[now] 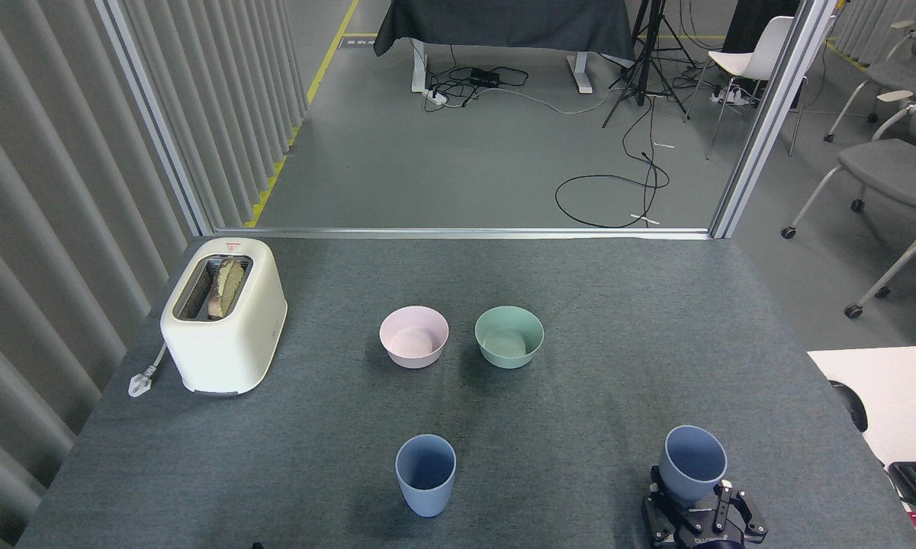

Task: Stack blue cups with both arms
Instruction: 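Lift the held cup with the right gripper over the first blue cup, then lower the held cup into the first blue cup with the right gripper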

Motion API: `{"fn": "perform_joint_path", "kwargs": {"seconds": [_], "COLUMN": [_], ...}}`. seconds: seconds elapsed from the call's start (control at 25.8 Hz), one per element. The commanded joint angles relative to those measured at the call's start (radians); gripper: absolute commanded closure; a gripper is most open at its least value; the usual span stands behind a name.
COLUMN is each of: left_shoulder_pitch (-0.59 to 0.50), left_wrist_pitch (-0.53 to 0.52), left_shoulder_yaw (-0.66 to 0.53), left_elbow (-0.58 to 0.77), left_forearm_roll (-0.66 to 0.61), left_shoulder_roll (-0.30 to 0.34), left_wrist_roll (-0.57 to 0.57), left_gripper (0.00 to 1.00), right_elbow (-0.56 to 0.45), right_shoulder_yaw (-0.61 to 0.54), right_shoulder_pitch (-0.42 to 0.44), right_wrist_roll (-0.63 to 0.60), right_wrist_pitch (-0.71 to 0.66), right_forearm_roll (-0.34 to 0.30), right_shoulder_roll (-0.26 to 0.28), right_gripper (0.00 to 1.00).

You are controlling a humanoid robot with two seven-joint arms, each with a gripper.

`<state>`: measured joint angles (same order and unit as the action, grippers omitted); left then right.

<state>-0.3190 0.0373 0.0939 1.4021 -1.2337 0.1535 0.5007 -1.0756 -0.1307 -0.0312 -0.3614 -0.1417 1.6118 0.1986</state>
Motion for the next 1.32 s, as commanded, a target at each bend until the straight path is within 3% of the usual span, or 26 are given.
{"fn": "perform_joint_path", "kwargs": {"seconds": [0.0, 0.19, 0.31, 0.54, 0.66, 1.28], "left_shoulder_pitch": [-0.003, -0.008, -0.008, -0.008, -0.005, 0.001], "left_wrist_pitch": [0.000, 0.001, 0.000, 0.000, 0.000, 0.000], "left_shoulder_yaw": [0.001, 0.003, 0.003, 0.006, 0.007, 0.009], "left_elbow": [0.001, 0.003, 0.005, 0.008, 0.008, 0.009], "left_forearm_roll": [-0.001, -0.001, -0.001, -0.003, -0.001, -0.003], "left_shoulder_roll": [-0.005, -0.006, -0.005, -0.006, -0.008, -0.006], "left_wrist_roll": [0.001, 0.004, 0.005, 0.005, 0.005, 0.005], "left_gripper": [0.00, 0.00, 0.00, 0.00, 0.00, 0.00], "right_elbow": [-0.089, -0.233, -0.230, -0.225, -0.227, -0.233], "right_shoulder_yaw": [0.006, 0.117, 0.241, 0.413, 0.491, 0.510], "right_shoulder_pitch": [0.008, -0.056, -0.131, -0.134, -0.104, -0.042], "right_wrist_roll": [-0.002, 0.136, 0.177, 0.222, 0.222, 0.217], "right_wrist_pitch": [0.001, 0.013, 0.071, 0.093, 0.093, 0.082], "right_forearm_roll": [-0.001, 0.008, 0.079, 0.235, 0.281, 0.269], "right_shoulder_roll": [-0.010, -0.065, -0.122, -0.288, -0.306, -0.306], "right_gripper": [0.43, 0.43, 0.43, 0.42, 0.42, 0.39]}}
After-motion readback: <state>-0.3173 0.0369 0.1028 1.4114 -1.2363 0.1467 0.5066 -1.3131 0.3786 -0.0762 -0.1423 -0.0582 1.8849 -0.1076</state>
